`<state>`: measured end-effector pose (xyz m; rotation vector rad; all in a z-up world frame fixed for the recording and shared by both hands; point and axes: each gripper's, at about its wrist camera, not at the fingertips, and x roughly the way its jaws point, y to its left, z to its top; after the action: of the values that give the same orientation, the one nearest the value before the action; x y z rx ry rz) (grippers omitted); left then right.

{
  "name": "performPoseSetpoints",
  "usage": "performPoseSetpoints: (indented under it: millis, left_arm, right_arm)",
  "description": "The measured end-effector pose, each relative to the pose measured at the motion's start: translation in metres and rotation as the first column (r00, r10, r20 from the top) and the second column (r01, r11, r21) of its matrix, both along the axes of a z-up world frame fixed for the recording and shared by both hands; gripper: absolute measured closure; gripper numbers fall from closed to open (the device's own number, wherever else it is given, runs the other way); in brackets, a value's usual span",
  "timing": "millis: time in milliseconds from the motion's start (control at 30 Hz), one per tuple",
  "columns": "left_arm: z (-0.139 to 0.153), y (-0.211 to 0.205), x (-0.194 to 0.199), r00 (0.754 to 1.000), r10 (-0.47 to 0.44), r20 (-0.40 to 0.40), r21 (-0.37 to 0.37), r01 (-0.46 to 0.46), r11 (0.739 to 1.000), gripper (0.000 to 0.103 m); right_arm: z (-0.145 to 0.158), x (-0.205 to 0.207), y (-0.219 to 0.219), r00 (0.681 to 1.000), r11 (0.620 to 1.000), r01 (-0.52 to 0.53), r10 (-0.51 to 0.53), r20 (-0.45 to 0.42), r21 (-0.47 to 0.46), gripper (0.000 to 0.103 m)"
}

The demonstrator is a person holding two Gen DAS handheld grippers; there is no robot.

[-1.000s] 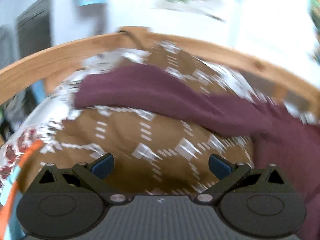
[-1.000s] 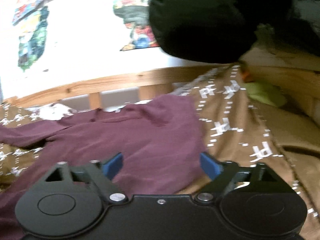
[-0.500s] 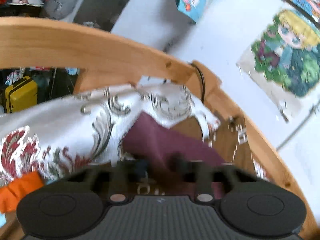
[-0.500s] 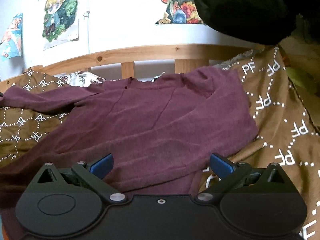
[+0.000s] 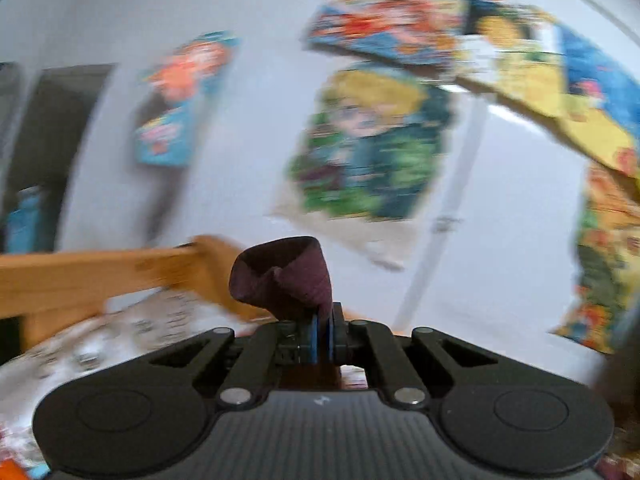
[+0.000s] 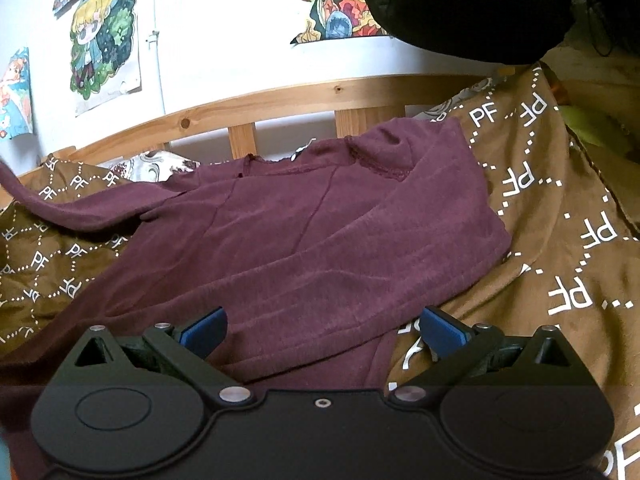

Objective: Fold small clothes
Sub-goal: 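Grasp the other sleeve cuff with the left gripper and lift it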

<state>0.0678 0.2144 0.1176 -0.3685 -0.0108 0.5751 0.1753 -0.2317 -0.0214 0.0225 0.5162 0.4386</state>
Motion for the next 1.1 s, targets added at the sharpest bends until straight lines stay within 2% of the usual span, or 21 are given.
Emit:
performPoseSetpoints:
  millis: [67,133,233,333,467,600,700,800,900,1100]
  left_arm:
    - [0.009,-0.017,0.013,0.995,-0.096,0.016,0.032,0.096,0.995,0.099]
    - [0.015,-0.036,0.028,0.98,-0.197,0.02,0.07,0.196,0.978,0.099]
    - [0.02,-0.069,0.052,0.93,-0.367,-0.004,0.119,0.365,0.923,0.099]
    - [0.014,-0.107,0.073,0.854,-0.518,-0.053,0.139,0.52,0.843,0.099]
    - [-0.008,-0.15,0.101,0.727,-0.676,-0.125,0.09,0.686,0.722,0.099]
    - [-0.039,-0.186,0.117,0.62,-0.76,-0.195,0.032,0.779,0.627,0.099]
    - [-0.061,-0.208,0.127,0.548,-0.798,-0.251,-0.017,0.821,0.57,0.099]
    - [-0.084,-0.227,0.13,0.495,-0.812,-0.309,-0.044,0.845,0.533,0.099]
    - [-0.102,-0.239,0.131,0.46,-0.817,-0.348,-0.077,0.854,0.514,0.099]
    - [-0.127,-0.248,0.123,0.426,-0.793,-0.436,-0.097,0.854,0.512,0.097]
  right_arm:
    - [0.001,0.0,-0.002,1.0,1.0,0.001,-0.001,0.001,0.006,0.001]
    - [0.002,-0.001,-0.004,1.0,1.0,0.004,-0.004,0.004,0.011,0.001]
    - [0.004,-0.001,-0.005,1.0,1.0,0.01,-0.01,0.011,0.019,0.001]
    - [0.007,0.0,-0.007,1.0,1.0,0.015,-0.016,0.019,0.024,0.001]
    - [0.009,0.0,-0.01,0.999,0.999,0.033,-0.034,0.032,0.029,0.001]
    - [0.011,0.002,-0.016,0.996,0.997,0.066,-0.068,0.052,0.032,0.001]
    - [0.012,0.004,-0.022,0.992,0.994,0.101,-0.103,0.07,0.033,0.001]
    - [0.013,0.007,-0.031,0.987,0.989,0.14,-0.142,0.075,0.04,0.001]
    - [0.013,0.01,-0.039,0.982,0.984,0.173,-0.176,0.075,0.044,0.001]
    - [0.011,0.013,-0.05,0.972,0.974,0.223,-0.226,0.07,0.047,0.001]
